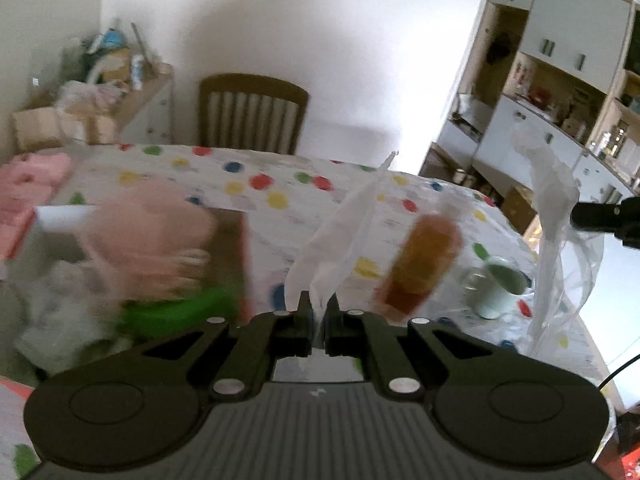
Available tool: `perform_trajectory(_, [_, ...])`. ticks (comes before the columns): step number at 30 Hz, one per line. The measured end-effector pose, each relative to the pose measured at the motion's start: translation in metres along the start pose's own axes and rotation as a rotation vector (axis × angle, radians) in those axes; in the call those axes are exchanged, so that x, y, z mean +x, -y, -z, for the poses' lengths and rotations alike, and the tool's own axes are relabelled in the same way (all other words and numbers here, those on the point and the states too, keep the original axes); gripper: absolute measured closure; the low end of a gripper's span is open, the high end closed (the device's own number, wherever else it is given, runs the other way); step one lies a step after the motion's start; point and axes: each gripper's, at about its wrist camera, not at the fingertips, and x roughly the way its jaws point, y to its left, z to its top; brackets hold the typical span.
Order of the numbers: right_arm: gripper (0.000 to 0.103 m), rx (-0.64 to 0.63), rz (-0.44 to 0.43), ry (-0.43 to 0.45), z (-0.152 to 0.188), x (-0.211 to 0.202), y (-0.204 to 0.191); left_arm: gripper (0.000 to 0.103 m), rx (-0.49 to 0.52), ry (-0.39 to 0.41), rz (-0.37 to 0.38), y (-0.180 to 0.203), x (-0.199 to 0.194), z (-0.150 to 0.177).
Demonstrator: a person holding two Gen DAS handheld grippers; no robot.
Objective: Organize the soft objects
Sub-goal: 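Lift and carry the plastic bag and white tissue with both grippers over the box, then lower the plastic bag and tissue into the box and open both grippers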
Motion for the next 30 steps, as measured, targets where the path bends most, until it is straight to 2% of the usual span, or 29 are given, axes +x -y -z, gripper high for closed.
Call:
perform_trajectory(7, [0.103, -0.057, -0.053, 0.001, -0.009, 0.044, -0.063, 0.098, -0.013, 0.020, -0.076, -0.068, -0.027, -0.008])
perform_trajectory(14, [0.103, -0.080, -0.092, -0.031, -0.012, 0.094, -0.114, 0.098, -0.022, 0.014, -0.137, -0.122, -0.037, -0.014])
perform_trajectory(22, [0.103, -0.081, -0.102, -0.114, -0.001, 0.153, -0.154, 0.098, -0.021, -0.023, -0.204, -0.167, -0.034, -0.011])
perform_trajectory(30, [0.103, -0.113, -0.051, -0.215, 0.022, 0.211, -0.183, 0.098, 0.013, -0.077, -0.248, -0.191, -0.011, -0.006])
